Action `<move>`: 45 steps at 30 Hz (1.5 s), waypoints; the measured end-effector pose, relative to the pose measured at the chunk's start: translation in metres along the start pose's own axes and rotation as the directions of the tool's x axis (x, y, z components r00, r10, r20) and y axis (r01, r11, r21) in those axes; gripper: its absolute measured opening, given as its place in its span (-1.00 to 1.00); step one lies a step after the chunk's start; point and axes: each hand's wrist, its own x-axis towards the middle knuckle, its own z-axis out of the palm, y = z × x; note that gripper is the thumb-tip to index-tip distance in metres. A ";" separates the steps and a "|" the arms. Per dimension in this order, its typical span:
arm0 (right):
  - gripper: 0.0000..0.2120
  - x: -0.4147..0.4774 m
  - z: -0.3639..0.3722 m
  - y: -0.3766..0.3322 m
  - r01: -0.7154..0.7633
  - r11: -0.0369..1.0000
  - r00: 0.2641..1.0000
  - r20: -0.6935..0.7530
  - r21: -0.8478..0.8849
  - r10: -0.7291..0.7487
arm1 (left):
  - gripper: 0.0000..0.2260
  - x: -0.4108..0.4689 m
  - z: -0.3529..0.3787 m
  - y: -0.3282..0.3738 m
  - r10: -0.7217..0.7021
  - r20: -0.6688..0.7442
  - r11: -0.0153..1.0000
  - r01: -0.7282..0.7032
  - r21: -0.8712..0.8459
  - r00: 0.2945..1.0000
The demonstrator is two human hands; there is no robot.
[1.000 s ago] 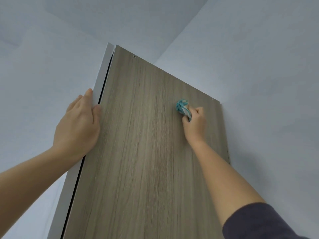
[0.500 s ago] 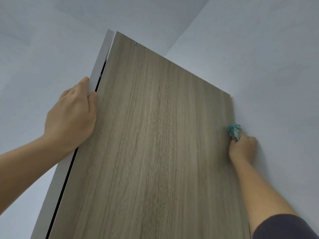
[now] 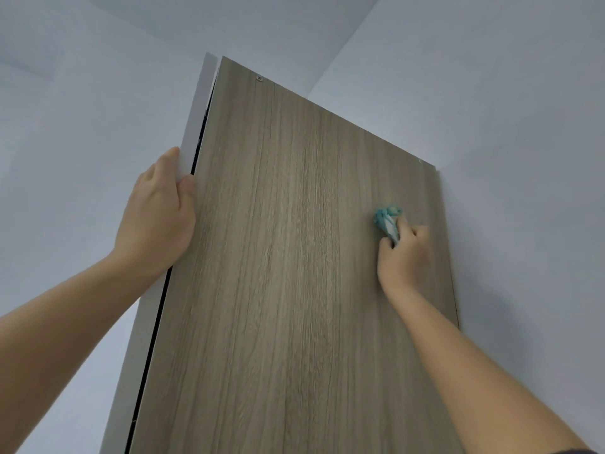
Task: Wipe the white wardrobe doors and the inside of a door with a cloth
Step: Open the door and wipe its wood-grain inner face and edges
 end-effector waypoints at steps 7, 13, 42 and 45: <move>-0.63 -0.041 0.006 -0.092 0.241 0.957 0.966 0.051 0.161 -0.252 | -0.60 0.001 -0.004 -0.001 -0.044 0.035 0.984 0.049 -0.174 0.998; -0.56 -0.094 0.007 -0.164 0.466 0.842 0.863 0.072 0.272 -0.501 | -0.61 0.005 -0.006 -0.006 -0.075 0.073 0.952 0.094 -0.291 0.994; -0.51 -0.046 -0.001 -0.053 0.429 0.879 0.890 0.070 0.206 -0.451 | -0.55 -0.065 -0.008 -0.012 -0.070 0.071 0.997 0.072 -0.016 0.995; -0.53 -0.029 -0.004 -0.022 0.258 0.946 0.957 0.080 0.197 -0.278 | -0.55 -0.066 -0.010 -0.010 -0.074 0.062 0.997 0.074 0.010 0.995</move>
